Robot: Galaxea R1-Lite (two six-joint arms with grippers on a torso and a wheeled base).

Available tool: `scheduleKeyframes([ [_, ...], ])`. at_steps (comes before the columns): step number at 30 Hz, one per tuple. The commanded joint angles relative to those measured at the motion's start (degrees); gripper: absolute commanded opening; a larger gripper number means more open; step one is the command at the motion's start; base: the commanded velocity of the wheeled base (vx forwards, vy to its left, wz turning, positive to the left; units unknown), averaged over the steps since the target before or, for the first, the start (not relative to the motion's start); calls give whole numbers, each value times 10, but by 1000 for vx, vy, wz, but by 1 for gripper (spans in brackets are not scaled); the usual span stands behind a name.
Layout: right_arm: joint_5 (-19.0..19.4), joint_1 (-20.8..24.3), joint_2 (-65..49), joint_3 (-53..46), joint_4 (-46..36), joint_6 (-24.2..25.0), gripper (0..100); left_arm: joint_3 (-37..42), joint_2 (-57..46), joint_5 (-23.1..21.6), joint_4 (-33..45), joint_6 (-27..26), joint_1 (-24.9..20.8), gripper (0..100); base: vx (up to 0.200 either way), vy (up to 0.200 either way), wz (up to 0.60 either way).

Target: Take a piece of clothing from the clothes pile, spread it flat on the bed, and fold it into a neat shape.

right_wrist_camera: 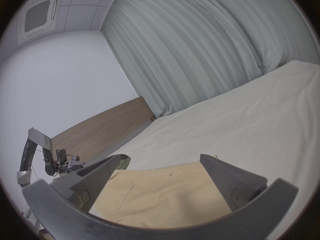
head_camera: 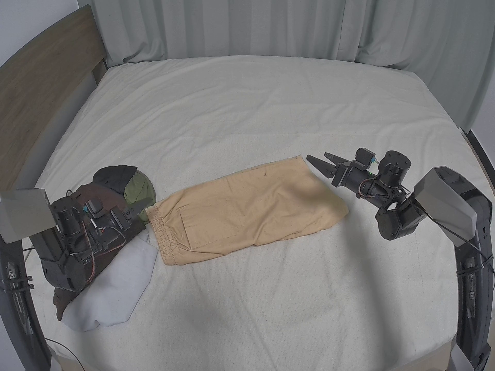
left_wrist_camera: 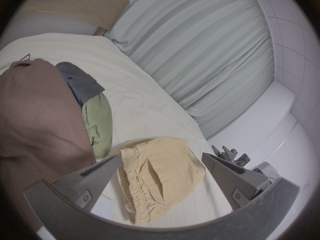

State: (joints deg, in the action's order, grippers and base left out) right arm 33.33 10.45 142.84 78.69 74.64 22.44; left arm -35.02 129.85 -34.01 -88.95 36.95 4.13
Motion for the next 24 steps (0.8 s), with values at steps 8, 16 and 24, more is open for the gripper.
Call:
scheduleKeyframes([
  [8, 0, 12, -3, -57, 9, -5, 100, 27, -102, 0, -1, 38, -17, 100, 0, 0, 0],
  [16, -16, 30, -4, -155, 61, -8, 100, 44, -185, -4, -1, 52, -42, 100, 0, 0, 0],
  [24, -17, 37, -1, -260, 125, -9, 100, 71, -278, -5, 0, 51, -81, 100, 0, 0, 0],
])
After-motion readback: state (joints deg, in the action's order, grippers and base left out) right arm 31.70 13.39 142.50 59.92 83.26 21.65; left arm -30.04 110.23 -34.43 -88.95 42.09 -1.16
